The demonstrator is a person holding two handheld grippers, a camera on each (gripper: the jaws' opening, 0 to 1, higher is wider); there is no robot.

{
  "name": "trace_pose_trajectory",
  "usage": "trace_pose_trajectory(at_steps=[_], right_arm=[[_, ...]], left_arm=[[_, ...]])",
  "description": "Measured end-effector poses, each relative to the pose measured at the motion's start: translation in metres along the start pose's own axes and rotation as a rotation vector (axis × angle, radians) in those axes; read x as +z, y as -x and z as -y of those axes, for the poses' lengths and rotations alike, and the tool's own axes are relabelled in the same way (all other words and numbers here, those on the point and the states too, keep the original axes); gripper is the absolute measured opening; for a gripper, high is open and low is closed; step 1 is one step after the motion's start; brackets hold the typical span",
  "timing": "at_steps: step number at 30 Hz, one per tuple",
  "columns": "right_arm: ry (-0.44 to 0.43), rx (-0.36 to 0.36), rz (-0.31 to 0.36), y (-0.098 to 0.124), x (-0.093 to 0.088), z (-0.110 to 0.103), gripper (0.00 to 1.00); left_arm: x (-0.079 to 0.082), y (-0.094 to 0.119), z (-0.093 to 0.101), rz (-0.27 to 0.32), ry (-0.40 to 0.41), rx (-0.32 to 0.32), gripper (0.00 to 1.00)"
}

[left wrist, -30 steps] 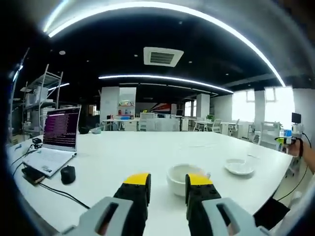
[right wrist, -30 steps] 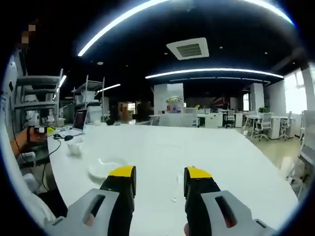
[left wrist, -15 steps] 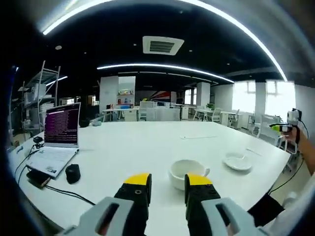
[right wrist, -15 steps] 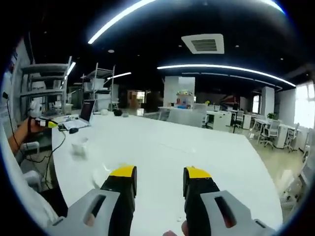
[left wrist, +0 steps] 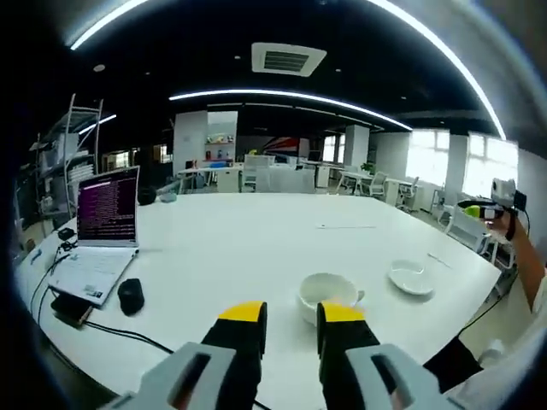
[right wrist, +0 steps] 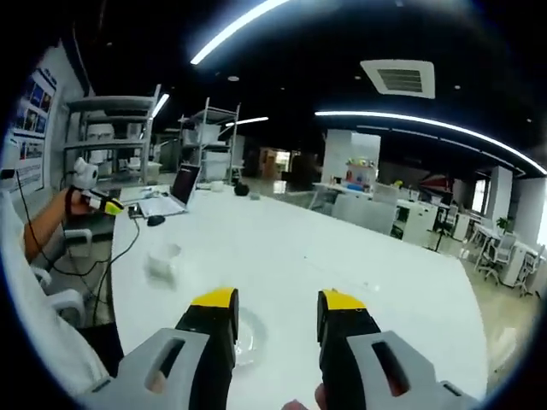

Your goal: Tidy tabletop coffee trays, cups and spoons，present forward

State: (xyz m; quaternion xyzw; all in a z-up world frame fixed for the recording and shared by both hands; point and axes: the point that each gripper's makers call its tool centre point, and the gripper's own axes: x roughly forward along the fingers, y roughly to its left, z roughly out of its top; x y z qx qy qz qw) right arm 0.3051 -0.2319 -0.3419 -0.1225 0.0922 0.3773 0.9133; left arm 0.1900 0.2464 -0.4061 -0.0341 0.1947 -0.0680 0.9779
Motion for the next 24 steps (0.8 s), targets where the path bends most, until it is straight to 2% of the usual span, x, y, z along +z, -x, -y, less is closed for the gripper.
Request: trace_pose_trajectory(at_steps=[7,14,19,24], right_arm=[[0.009,0.071,-0.041,-0.037,0.021,-0.021,0.37],[0.023,0.164,-0.057,-0.076,0.041,-0.056,0.37],[0.034,0.228,-0.068,-0.104,0.058,-0.084,0.37],[0.056,0.268,-0.083,-0.125,0.074,-0.110,0.37]], left_arm=[[0.007,-0.011,0.008,-0.002,0.045,-0.010,0.27],[0.010,-0.022,0.012,-0.005,0.084,-0.015,0.27],[0.012,-0.028,0.015,-0.021,0.095,-0.022,0.27],[0.006,-0.035,0.018,-0.064,0.117,-0.027,0.27]])
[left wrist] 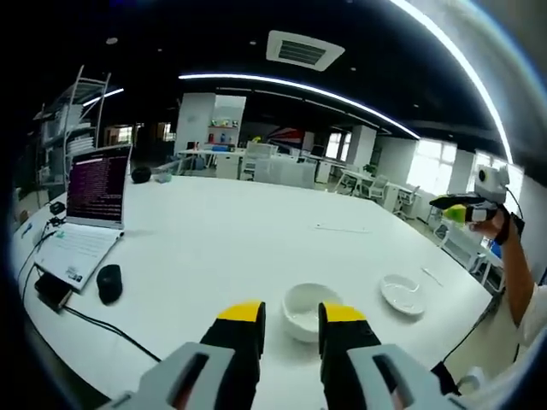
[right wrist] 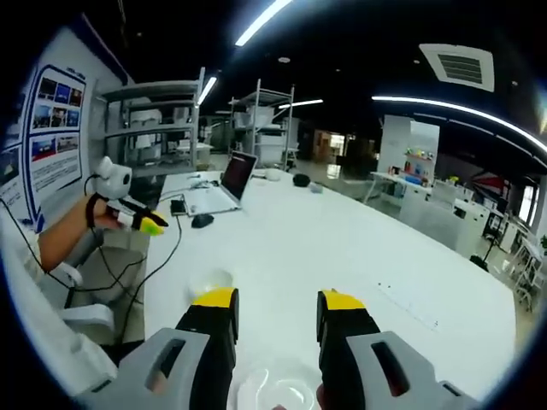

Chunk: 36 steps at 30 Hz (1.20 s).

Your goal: Tidy tabletop coffee trays, cups and spoons，present forward

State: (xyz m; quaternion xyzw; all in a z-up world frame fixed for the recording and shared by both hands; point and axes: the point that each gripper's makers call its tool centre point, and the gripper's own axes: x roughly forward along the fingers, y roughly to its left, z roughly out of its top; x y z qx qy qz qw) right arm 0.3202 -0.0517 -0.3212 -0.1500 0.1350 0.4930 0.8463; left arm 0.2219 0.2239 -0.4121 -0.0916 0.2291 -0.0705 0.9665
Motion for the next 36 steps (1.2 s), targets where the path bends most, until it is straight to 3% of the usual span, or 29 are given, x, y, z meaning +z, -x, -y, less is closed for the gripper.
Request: trace_pose_trajectory(at_steps=[5,8,12,16,21,23,26,28,34,36], right_arm=[[0.021,0.053,-0.030,-0.023,0.013,-0.027,0.40],[0.022,0.060,-0.042,-0.034,0.018,-0.030,0.39],[0.022,0.084,-0.119,-0.058,0.016,-0.042,0.38],[0.016,0.117,-0.195,-0.088,0.006,-0.052,0.37],[0.004,0.148,-0.260,-0.114,-0.006,-0.068,0.34],[-0.002,0.154,-0.294,-0.120,-0.012,-0.071,0.34],[0.001,0.159,-0.337,-0.135,-0.021,-0.072,0.34],[-0.006,0.168,-0.369,-0.134,-0.031,-0.086,0.34],[-0.020,0.161,-0.468,-0.156,-0.051,-0.092,0.32],[-0.082,0.181,-0.511,-0.158,-0.061,-0.098,0.31]], left_arm=[[-0.002,-0.007,0.000,-0.017,0.033,0.014,0.28],[-0.006,-0.008,0.004,-0.030,0.056,0.014,0.28],[-0.010,-0.021,0.004,-0.060,0.072,0.020,0.29],[-0.020,-0.025,0.020,-0.085,0.081,0.024,0.31],[-0.026,-0.032,0.023,-0.112,0.073,0.027,0.32],[-0.027,-0.036,0.016,-0.126,0.076,0.025,0.32],[-0.035,-0.038,0.026,-0.137,0.083,0.034,0.32],[-0.035,-0.045,0.018,-0.145,0.094,0.036,0.32],[-0.042,-0.063,0.010,-0.182,0.150,0.032,0.32],[-0.043,-0.068,0.008,-0.192,0.149,0.031,0.32]])
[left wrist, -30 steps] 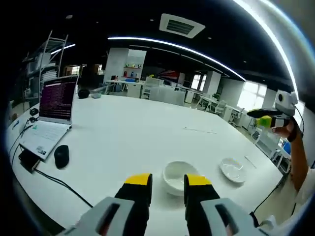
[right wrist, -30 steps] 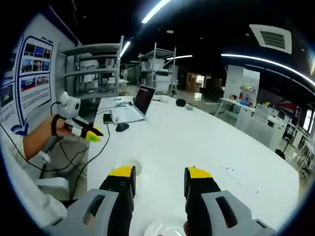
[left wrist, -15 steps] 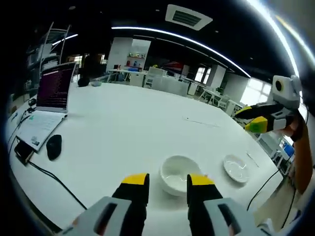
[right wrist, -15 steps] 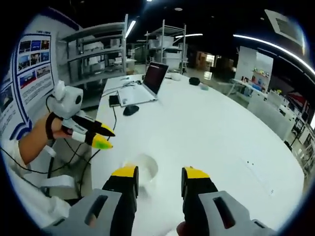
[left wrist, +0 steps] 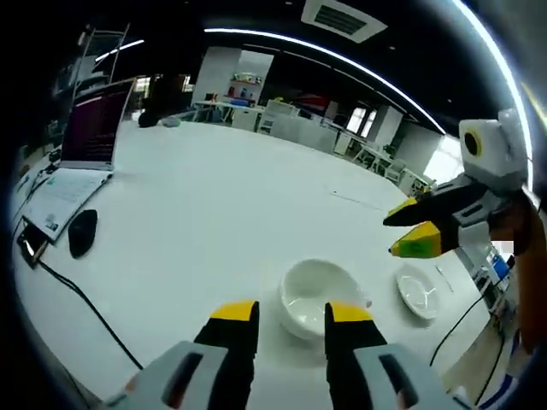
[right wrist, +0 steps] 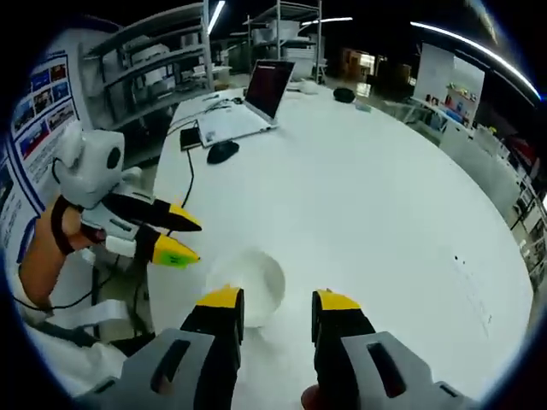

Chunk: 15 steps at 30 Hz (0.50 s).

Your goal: Tidy tabletop coffee trays, cups and spoons，present forward

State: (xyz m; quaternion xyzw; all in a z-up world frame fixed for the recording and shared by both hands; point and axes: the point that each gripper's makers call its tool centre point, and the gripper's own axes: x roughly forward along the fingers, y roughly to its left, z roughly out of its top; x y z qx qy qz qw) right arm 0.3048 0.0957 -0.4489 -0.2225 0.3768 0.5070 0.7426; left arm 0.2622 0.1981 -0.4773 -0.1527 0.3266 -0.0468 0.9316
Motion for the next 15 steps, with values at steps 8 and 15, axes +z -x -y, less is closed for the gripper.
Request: trace_pose_trajectory(at_steps=[8,15], right_arm=[[-0.023,-0.024,-0.109,-0.029,-0.008,0.018,0.30],[-0.053,-0.035,-0.211,-0.051,-0.012,0.033,0.27]], left_arm=[[-0.006,-0.018,0.002,-0.078,0.002,-0.012,0.31],[-0.010,-0.025,0.000,-0.148,0.048,0.008,0.31]])
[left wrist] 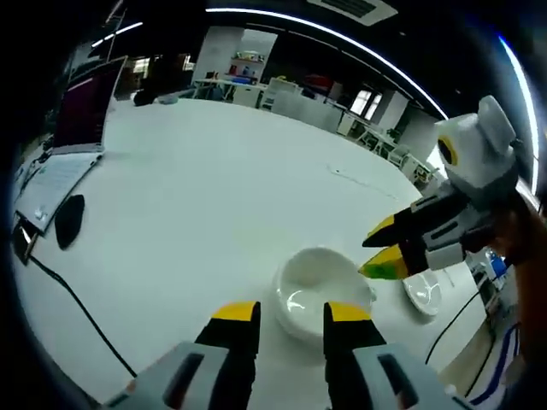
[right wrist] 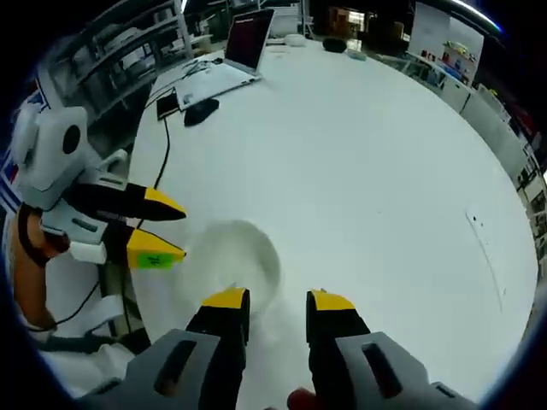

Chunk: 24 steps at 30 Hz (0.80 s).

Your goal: Tidy tabletop coffee trays, cups and spoons，present forward

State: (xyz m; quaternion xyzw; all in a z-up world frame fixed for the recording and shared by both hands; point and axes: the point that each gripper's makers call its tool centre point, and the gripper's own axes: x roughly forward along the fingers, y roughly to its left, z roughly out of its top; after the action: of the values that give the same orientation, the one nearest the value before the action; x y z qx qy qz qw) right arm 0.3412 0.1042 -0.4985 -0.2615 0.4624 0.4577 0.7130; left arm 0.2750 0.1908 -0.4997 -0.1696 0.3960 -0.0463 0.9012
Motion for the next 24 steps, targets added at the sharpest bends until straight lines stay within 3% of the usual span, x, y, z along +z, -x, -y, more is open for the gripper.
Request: trace_pose_trajectory(at_steps=[4,9,15,24], right_arm=[[-0.017,-0.010,-0.021,-0.002,-0.004,-0.002,0.27],[-0.023,-0.007,-0.040,-0.009,-0.003,-0.006,0.23],[-0.040,-0.023,-0.064,-0.014,-0.008,-0.005,0.23],[-0.074,-0.036,-0.095,-0.022,-0.017,-0.009,0.17]], left_arm=[[-0.009,-0.006,0.005,-0.064,0.018,0.003,0.31],[-0.009,-0.010,0.011,-0.080,0.042,-0.021,0.34],[-0.016,-0.011,0.001,-0.129,0.037,0.066,0.32],[-0.020,-0.014,0.007,-0.156,0.069,0.113,0.31]])
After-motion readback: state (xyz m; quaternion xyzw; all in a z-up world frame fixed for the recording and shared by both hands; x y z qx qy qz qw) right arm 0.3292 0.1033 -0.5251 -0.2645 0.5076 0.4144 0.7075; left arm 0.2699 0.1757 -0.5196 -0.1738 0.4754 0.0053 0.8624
